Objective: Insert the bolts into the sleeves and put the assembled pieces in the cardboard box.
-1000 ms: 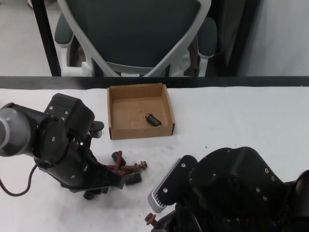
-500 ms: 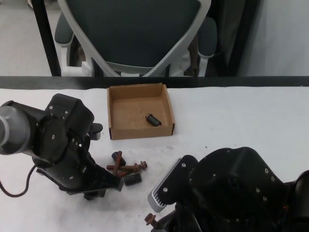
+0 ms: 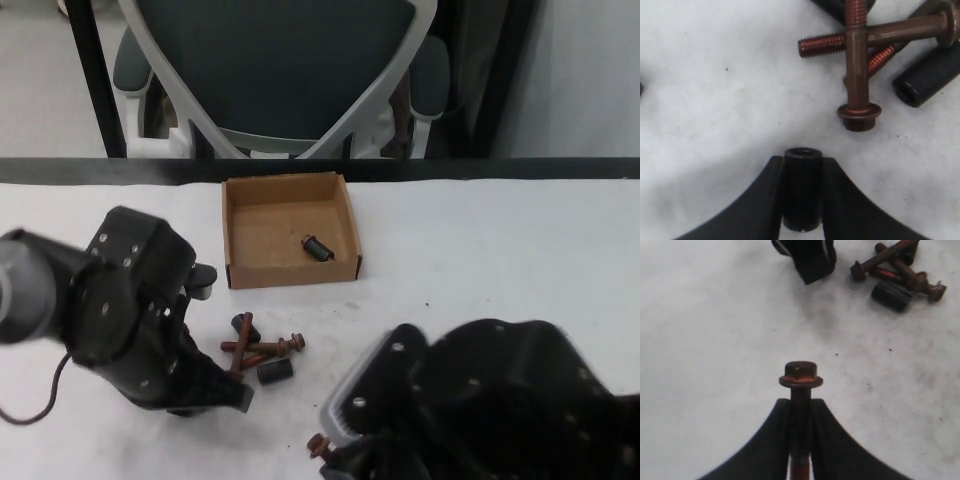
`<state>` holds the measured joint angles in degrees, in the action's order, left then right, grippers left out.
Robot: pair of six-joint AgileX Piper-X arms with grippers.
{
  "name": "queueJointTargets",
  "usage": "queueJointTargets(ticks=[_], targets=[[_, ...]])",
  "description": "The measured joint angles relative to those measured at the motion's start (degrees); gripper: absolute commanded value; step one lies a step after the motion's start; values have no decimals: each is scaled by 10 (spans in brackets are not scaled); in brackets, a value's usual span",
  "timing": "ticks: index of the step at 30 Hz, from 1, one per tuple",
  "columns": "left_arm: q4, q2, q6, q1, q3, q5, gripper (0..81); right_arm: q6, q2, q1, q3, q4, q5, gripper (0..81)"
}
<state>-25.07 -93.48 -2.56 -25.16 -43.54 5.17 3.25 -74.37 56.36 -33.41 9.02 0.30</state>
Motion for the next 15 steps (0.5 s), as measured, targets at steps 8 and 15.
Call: queueJointTargets(ticks=[8,15], targets=[[251,83,-17,-52,170,3,8,36,134,0,93,-90,15,3],[445,192,-23,-118,318,38,8,64,232,0,191,-225,17,3]])
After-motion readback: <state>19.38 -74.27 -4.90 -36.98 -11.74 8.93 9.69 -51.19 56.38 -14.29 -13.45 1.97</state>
